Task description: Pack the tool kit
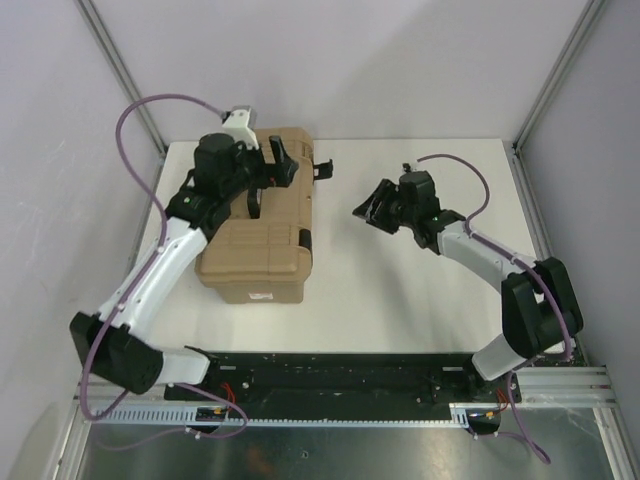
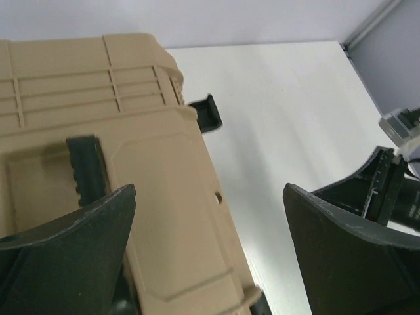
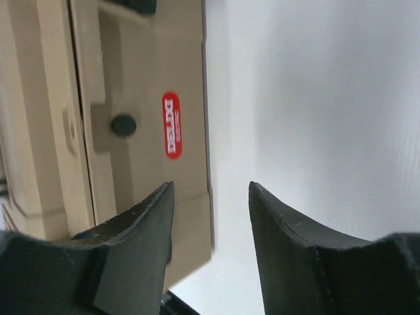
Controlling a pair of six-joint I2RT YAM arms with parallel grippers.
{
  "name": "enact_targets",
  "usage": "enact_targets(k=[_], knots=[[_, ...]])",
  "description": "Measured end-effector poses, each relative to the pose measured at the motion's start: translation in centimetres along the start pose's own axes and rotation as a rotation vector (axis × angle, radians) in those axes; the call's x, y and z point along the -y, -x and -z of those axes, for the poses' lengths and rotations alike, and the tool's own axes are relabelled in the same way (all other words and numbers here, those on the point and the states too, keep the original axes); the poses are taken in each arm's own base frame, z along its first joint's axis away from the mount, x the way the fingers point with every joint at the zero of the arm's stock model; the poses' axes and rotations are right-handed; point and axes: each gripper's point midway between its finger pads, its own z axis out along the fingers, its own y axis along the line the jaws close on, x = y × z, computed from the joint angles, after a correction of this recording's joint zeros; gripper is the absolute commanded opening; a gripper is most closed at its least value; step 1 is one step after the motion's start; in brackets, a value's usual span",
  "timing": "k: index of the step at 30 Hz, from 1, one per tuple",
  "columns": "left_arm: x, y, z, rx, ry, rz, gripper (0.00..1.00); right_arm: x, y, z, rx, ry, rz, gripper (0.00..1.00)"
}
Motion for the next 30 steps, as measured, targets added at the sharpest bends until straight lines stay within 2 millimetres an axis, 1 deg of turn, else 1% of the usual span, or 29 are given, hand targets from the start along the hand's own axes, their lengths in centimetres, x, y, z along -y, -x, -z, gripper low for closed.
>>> enact_targets(k=[2,4,6,10,13,15,16,19,20,24,26,27,28,30], knots=[[-0.2,0.4,-1.5,-0.002,0.025,0.0,0.98,0.7,1.2,-0.8,0.031,-0.007,-0.044,0.55],[-0.8,1.1,-2.8,0.005,0.062,0.0,0.99,1.6,2.3,-2.0,0.056,-0.003,-0.092,0.55],[-1.4,2.0,-4.1,0.022,0.104,0.001,0.99,2.6,2.6,-3.3,0.058,-0.006,-0.117,0.55],[-2.7,3.9,-6.6,0.058,0.185,0.0,0.99,4.4,3.3,-7.0,0.024,-0.007,-0.136,0.51],[-3.8,5.1,-9.0,0.078,0.221,0.011,0.99,4.7,4.5,-9.8,0.004,0.035,-0.139,0.49],[-4.7,5.4,-10.6,0.084,0.235,0.027,0.99,4.4,5.3,-11.1,-0.002,0.072,-0.137,0.49],[-5.6,5.5,-11.5,0.084,0.25,0.039,0.99,4.3,5.8,-11.7,-0.006,0.093,-0.135,0.48],[-8.4,4.7,-13.4,0.064,0.298,0.06,0.99,3.9,6.7,-12.6,-0.009,0.137,-0.133,0.48],[-9.5,4.5,-13.8,0.058,0.316,0.065,0.99,3.7,6.9,-12.8,-0.012,0.153,-0.132,0.48],[-12.1,3.3,-15.6,0.022,0.337,0.063,0.98,3.4,7.2,-13.3,-0.019,0.192,-0.142,0.46],[-12.6,2.3,-16.4,-0.005,0.32,0.053,0.95,3.2,7.2,-13.9,-0.029,0.209,-0.156,0.44],[-12.6,1.5,-16.9,-0.027,0.301,0.046,0.94,3.2,7.2,-14.4,-0.032,0.217,-0.162,0.43],[-12.5,0.9,-17.3,-0.046,0.282,0.038,0.92,3.2,7.2,-14.7,-0.035,0.224,-0.166,0.42],[-11.7,0.7,-17.8,-0.051,0.228,0.016,0.89,2.9,7.3,-15.5,-0.041,0.239,-0.179,0.42]])
